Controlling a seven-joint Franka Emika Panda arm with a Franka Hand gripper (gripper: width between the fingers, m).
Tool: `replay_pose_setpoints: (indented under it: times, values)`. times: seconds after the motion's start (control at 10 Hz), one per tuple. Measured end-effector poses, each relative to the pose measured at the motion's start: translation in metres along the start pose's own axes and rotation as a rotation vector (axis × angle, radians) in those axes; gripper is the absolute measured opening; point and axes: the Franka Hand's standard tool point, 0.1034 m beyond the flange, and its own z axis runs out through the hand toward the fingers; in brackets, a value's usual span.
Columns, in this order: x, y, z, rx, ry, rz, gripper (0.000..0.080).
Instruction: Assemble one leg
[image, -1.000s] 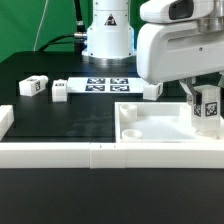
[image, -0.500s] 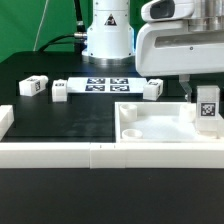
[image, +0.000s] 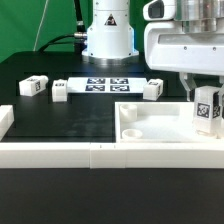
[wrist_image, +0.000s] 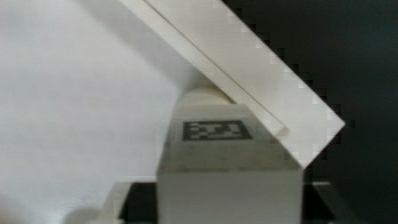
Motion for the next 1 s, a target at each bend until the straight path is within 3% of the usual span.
replay_pose_setpoints:
  times: [0.1,0.2,0.3,0.4,0.5,0.7,1.0]
  values:
    - [0.0,0.0,0.0,0.001,-0.002,0.006,0.0292]
    - [-0.0008,-0.0007,0.0,0.002,-0.002,-0.034,0.0374]
    - [-0.0028,-0.0029,-0.0003,0.003,-0.002,-0.045,0.051]
    - [-0.0037,-0.0037,-0.0004,0.003,-0.002,-0.077,0.051]
    - [-0.0035,-0.0039,-0.0003,0.003,-0.001,-0.213,0.0624]
    - [-0.0034,-0.0026,0.002,0.0,-0.002,-0.447,0.0642]
    - [-0.0086,-0.0063,0.0018,-0.049,0.03,-0.852,0.0649]
